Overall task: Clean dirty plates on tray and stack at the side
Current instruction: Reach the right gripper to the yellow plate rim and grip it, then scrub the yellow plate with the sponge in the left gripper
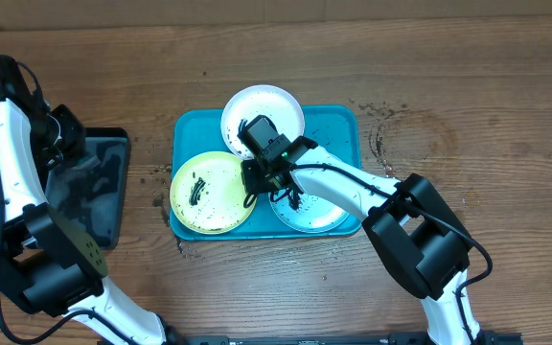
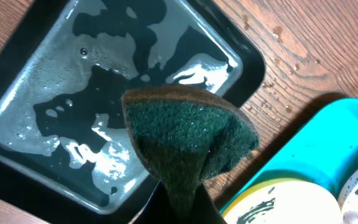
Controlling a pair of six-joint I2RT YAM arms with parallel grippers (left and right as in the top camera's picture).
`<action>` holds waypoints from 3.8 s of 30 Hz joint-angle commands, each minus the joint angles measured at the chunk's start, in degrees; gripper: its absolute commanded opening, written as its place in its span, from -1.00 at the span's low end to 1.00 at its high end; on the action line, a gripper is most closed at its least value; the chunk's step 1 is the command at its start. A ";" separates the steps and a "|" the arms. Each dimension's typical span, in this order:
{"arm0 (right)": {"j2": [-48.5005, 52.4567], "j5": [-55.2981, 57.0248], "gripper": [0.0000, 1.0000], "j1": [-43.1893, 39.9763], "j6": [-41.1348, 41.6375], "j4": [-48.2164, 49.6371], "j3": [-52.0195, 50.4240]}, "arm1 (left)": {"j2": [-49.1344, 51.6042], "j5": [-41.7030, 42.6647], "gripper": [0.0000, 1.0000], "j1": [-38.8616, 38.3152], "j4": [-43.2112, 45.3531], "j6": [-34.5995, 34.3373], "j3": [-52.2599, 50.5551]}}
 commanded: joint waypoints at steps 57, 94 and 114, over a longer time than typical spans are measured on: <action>0.39 -4.87 -0.88 -3.19 0.02 -1.60 2.75 | -4.04 -11.93 -0.92 -32.63 27.96 -3.21 -39.36; 0.39 -4.87 -0.92 -3.19 -0.39 -1.97 2.75 | -4.02 -13.18 -0.92 -32.57 25.73 -8.72 -40.87; 0.39 -3.13 -0.93 -3.19 -1.27 -1.38 2.75 | -4.76 -5.99 -0.92 -32.63 16.63 -9.79 -25.68</action>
